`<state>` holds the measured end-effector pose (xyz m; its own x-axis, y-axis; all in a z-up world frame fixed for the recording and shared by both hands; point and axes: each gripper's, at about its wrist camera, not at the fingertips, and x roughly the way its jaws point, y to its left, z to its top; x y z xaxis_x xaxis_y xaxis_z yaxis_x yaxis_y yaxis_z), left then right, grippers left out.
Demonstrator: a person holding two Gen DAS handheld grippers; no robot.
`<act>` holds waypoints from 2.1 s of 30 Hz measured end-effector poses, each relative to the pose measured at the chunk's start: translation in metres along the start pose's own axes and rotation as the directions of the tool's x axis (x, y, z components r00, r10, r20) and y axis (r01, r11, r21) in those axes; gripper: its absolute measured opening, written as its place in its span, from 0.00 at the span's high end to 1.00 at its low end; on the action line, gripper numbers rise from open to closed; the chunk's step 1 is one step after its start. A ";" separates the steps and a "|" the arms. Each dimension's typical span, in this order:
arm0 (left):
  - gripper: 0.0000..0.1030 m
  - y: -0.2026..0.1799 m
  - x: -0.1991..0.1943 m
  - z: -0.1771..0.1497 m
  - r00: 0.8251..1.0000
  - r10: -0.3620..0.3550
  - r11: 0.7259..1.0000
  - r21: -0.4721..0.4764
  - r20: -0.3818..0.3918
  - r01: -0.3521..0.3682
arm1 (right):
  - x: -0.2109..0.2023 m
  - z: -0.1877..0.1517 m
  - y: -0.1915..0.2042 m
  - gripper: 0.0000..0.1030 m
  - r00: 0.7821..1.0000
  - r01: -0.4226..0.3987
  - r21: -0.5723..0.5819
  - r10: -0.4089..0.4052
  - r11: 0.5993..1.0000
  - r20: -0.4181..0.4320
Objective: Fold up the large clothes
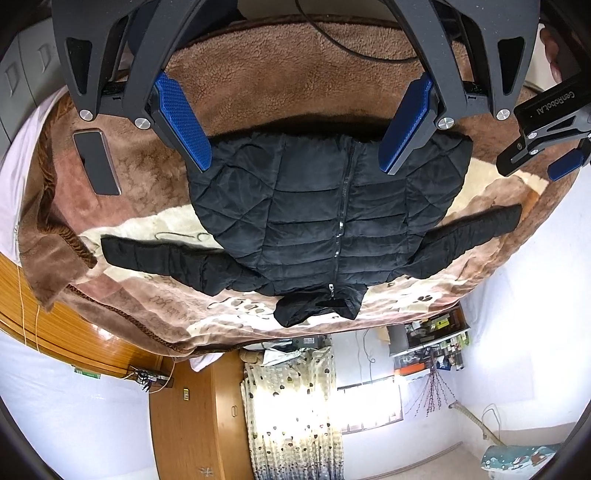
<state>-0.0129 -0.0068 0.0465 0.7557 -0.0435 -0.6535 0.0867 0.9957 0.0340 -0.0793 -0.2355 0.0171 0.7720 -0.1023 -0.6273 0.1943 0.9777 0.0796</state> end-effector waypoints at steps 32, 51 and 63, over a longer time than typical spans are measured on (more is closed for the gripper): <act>0.00 0.064 0.055 0.024 0.998 -0.031 0.996 -0.083 -0.058 0.026 | 0.041 0.018 0.015 0.10 0.997 -0.062 -0.056 0.060 0.996 -0.044; 0.00 0.286 0.196 0.069 0.992 0.076 0.871 -0.478 -0.098 -0.114 | 0.174 0.081 0.081 0.10 0.981 -0.189 -0.091 0.184 0.978 -0.064; 0.00 0.374 0.325 0.077 0.984 0.019 0.731 -0.669 -0.175 -0.133 | 0.239 0.085 0.117 0.10 0.974 -0.217 -0.149 0.203 0.965 -0.103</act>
<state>0.3149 0.3453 -0.0947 0.6318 -0.0096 -0.7751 -0.4714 0.7890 -0.3940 0.1798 -0.1613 -0.0577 0.7289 0.1176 -0.6744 -0.0698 0.9928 0.0977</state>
